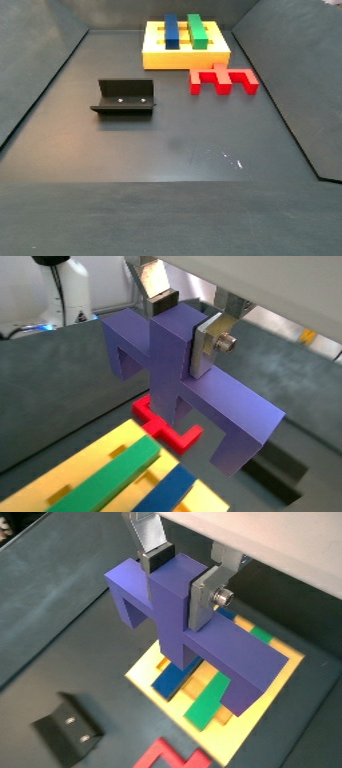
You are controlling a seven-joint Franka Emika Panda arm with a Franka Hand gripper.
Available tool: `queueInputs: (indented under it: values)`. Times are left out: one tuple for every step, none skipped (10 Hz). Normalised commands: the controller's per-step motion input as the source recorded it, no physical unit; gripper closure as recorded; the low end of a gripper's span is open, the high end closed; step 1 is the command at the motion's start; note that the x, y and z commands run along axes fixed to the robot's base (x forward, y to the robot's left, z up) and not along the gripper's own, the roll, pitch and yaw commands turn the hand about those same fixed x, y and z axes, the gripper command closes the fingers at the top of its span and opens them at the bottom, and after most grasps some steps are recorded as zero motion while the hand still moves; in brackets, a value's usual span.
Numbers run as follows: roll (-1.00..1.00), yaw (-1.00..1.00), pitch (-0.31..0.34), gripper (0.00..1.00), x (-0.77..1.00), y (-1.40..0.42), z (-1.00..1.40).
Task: Pick up the purple object. Move up. Place the purple object on the fixture. Regrasp the purple object. Move to above the board. Insert the purple object.
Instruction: Move to above the board, then insert the purple object.
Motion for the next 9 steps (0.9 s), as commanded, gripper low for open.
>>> queueInputs:
  values:
    - [-0.88,-0.02,0.032,1.00,-0.06,0.04,0.00]
    - [-0.73,-0.01,0.013,1.00,-0.06,0.03,-0.01]
    - [-0.40,0.00,-0.012,1.00,-0.05,0.02,0.00]
    - [-0.26,-0.01,-0.019,1.00,-0.04,0.01,0.00]
    - [0.00,0.02,0.000,1.00,0.04,-0.39,-0.09]
    - [0.00,0.01,-0.043,1.00,0.00,-0.41,-0.47]
    - [0.35,0.17,-0.096,1.00,-0.06,-0.69,-0.60]
    - [0.47,0.19,-0.069,1.00,-0.12,-0.59,-0.44]
    - [0.50,0.18,-0.063,1.00,-0.09,-0.56,-0.37]
